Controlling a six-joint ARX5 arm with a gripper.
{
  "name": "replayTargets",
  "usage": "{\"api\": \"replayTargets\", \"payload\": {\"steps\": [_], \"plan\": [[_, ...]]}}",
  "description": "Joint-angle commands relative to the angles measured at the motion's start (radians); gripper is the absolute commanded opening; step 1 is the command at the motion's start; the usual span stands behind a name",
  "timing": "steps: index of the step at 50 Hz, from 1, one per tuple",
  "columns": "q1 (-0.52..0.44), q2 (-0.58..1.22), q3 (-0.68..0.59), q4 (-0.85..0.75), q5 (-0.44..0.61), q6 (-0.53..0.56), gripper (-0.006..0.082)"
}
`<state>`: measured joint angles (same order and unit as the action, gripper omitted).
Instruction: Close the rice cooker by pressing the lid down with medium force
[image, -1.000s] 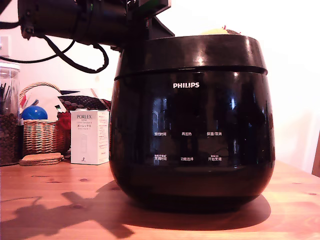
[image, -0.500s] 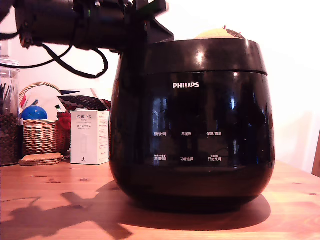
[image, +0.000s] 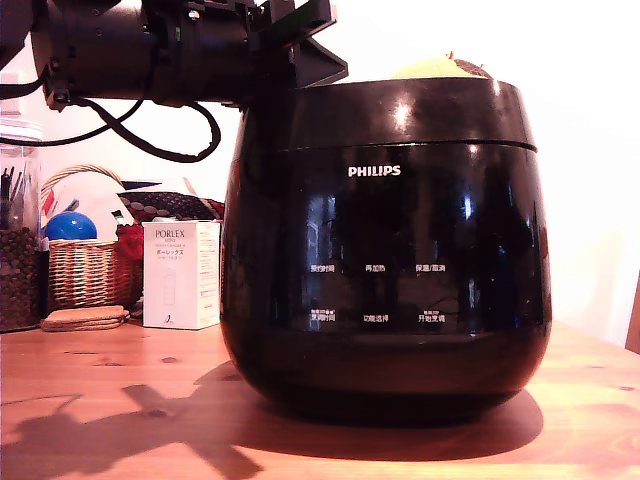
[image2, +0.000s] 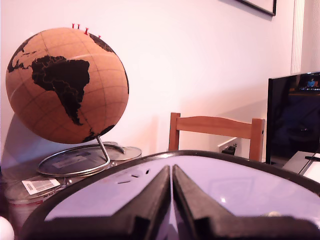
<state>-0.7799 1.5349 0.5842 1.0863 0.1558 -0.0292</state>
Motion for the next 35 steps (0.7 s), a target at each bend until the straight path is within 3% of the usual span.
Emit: {"api": "replayTargets", "payload": {"steps": [1, 10, 22, 35], "plan": [[-0.018, 0.04, -0.1, -0.097, 0.028, 0.002, -0.0021], [-0.018, -0.151, -0.065, -0.216, 0.039, 0.002, -0.0021], [-0.005, -0.394, 0.082, -0.56, 0.038, 0.061, -0.0021], [0.014, -0.535, 0.296, -0.928, 0.017, 0.093, -0.0021]]}}
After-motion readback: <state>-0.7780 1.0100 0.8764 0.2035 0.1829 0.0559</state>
